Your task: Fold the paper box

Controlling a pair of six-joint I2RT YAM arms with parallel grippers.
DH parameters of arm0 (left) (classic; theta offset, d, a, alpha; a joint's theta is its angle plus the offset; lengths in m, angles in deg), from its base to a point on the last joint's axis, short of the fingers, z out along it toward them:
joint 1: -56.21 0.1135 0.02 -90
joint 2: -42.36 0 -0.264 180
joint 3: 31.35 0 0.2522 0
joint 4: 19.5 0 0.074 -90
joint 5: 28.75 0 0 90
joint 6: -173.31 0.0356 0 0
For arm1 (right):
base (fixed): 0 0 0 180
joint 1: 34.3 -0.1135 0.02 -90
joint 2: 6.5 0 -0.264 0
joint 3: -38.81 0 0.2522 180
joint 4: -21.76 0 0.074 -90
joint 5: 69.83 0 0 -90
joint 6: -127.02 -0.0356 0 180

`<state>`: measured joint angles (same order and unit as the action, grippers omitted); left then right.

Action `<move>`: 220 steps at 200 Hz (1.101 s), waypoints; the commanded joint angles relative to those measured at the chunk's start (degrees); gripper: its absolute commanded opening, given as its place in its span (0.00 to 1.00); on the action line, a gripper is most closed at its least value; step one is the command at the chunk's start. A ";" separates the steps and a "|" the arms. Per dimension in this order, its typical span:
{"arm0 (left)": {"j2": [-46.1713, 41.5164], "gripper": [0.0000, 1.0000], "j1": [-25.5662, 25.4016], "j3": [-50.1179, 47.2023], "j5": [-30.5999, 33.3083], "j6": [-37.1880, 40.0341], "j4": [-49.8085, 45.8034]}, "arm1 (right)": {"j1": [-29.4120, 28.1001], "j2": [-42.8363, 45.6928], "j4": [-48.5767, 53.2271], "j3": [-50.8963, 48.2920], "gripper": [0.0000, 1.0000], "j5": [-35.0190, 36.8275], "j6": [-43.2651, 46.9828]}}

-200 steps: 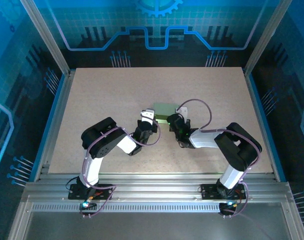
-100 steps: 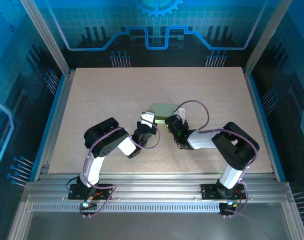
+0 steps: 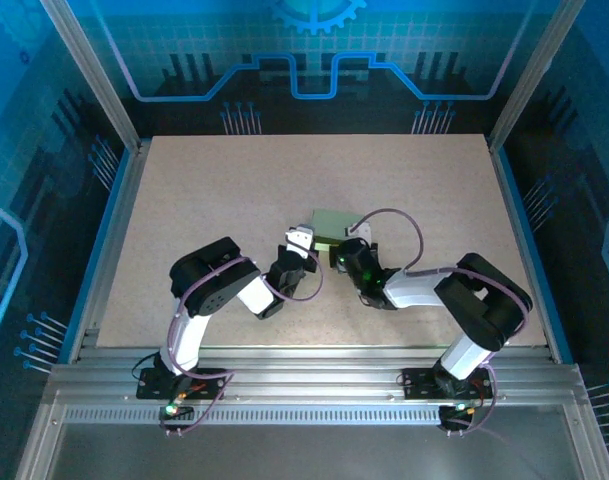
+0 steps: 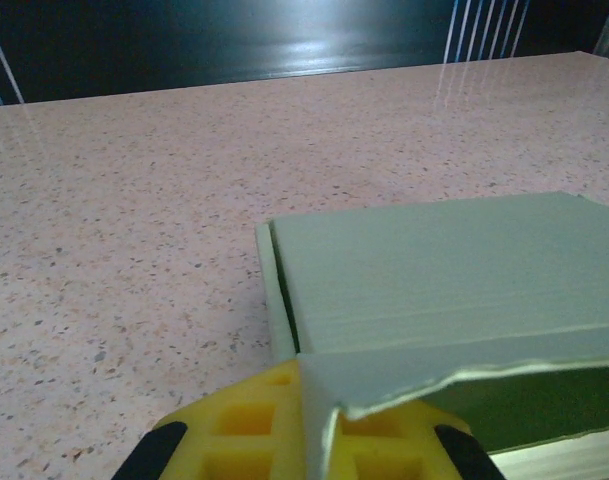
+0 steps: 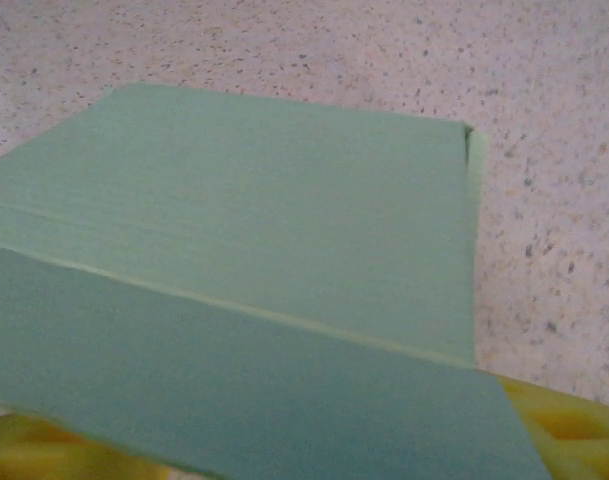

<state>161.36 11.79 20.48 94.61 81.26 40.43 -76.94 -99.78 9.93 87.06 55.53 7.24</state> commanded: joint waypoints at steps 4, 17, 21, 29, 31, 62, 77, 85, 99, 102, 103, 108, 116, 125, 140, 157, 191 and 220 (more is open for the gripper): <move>1.59 0.00 -0.84 0.60 -1.78 1.03 1.41 | -1.40 3.13 0.34 -2.49 0.82 -3.14 -0.10; 1.90 0.00 -0.84 0.74 -1.81 0.95 1.30 | -1.57 4.88 0.94 -3.77 0.87 -3.65 -0.11; 1.98 0.00 -0.84 0.86 -1.84 0.95 1.28 | -1.71 5.64 1.25 -4.12 0.87 -3.62 -0.07; 2.17 0.00 -0.84 0.96 -1.85 0.77 1.28 | -1.88 7.01 1.74 -5.03 0.89 -3.70 0.06; 2.22 0.00 -0.84 0.96 -1.82 0.78 1.28 | -1.87 7.39 1.82 -5.21 0.89 -3.73 0.11; 2.72 0.00 -0.79 1.47 -1.90 0.70 0.70 | -2.58 14.69 5.09 -8.66 0.92 -4.13 0.14; 2.91 0.00 -0.79 1.63 -1.90 0.68 0.58 | -3.19 19.19 7.51 -10.09 0.93 -4.23 1.37; 3.04 0.00 -0.76 1.73 -1.94 0.71 0.58 | -3.30 21.75 9.38 -10.35 0.93 -4.28 2.29; 3.07 0.00 -0.77 1.66 -1.83 0.72 0.67 | -3.28 26.69 12.82 -10.82 0.94 -4.99 4.29; 3.06 0.00 -0.75 1.60 -1.84 0.73 0.71 | -3.27 27.86 13.45 -10.83 0.94 -5.15 4.71; 3.07 0.00 -0.75 1.54 -1.82 0.73 0.77 | -3.30 28.27 13.67 -10.79 0.94 -5.27 4.81; 3.04 0.00 -0.67 1.57 -1.81 0.73 0.81 | -3.26 30.07 14.88 -10.57 0.94 -5.54 5.57; 3.00 0.00 -0.74 1.42 -1.82 0.68 0.92 | -3.31 33.22 17.06 -10.13 0.94 -5.98 7.02; 3.14 0.00 -0.67 1.38 -1.86 0.66 1.14 | -3.31 36.73 20.84 -8.79 0.94 -4.49 7.70; 3.23 0.00 -0.66 1.22 -1.74 0.52 1.41 | -2.12 41.75 23.35 -7.11 0.94 -4.93 9.73; 3.63 0.00 -0.66 1.14 -1.73 0.55 1.87 | 2.76 42.09 26.56 -3.17 0.95 -9.82 9.76; 3.43 0.00 -0.71 0.81 -1.60 0.83 1.90 | 11.43 32.09 29.53 6.28 0.94 -17.90 7.76; 3.34 0.00 -0.66 0.61 -1.24 1.10 1.87 | 14.34 18.31 37.24 18.44 0.94 -20.29 5.24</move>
<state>163.55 11.42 21.64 93.80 81.85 42.35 -64.48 -72.54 38.61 97.20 39.88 14.79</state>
